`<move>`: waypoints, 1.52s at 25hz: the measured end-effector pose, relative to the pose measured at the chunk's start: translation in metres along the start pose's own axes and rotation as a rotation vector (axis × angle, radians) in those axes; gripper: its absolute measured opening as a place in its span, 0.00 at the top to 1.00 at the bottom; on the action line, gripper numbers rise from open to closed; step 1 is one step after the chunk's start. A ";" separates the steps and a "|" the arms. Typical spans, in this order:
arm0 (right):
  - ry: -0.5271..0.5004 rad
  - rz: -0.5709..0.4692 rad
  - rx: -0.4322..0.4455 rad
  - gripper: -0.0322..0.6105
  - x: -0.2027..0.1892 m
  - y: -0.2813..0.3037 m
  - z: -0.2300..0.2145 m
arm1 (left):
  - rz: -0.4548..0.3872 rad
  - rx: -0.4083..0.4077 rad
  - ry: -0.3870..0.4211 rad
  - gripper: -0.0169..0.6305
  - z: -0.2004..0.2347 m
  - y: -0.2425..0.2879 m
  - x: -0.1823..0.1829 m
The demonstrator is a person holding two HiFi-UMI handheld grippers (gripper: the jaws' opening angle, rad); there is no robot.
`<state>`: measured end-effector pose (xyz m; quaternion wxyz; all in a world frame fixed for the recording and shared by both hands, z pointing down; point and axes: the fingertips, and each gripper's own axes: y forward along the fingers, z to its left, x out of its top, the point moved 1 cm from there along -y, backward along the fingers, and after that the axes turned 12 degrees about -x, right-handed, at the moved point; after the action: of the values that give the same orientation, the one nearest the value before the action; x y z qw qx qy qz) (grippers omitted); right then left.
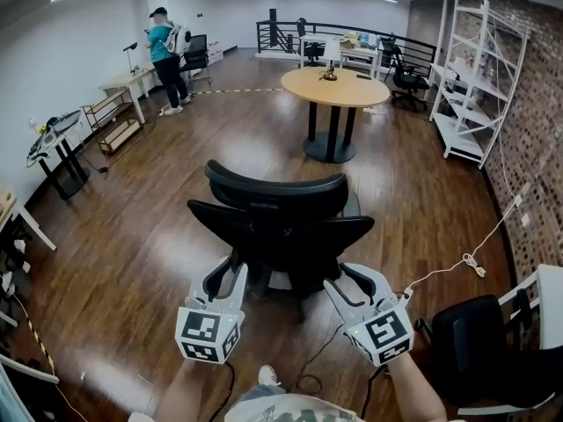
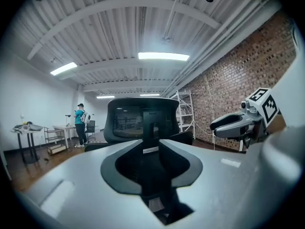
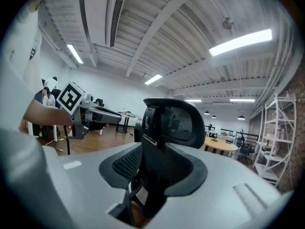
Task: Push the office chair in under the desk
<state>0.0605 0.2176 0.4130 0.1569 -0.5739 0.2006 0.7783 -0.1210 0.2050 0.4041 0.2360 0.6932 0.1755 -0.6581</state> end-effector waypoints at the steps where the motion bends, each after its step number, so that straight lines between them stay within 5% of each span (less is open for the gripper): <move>1: -0.016 0.010 0.000 0.73 -0.002 0.007 -0.004 | 0.011 -0.007 0.020 0.80 0.009 0.004 0.000; 11: -0.240 0.082 0.050 0.57 0.002 0.064 -0.031 | 0.237 -0.121 0.289 0.70 0.093 0.039 -0.015; 23: -0.457 0.357 0.063 0.45 -0.043 0.117 -0.081 | 0.583 -0.281 0.551 0.55 0.175 0.089 -0.059; 38: -0.528 0.545 -0.001 0.44 -0.082 0.145 -0.102 | 0.677 -0.420 0.691 0.51 0.179 0.115 -0.081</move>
<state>0.1002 0.0402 0.4838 -0.0099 -0.2790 0.2982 0.9128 -0.2114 0.0159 0.4921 0.4976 0.8254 0.1374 -0.2288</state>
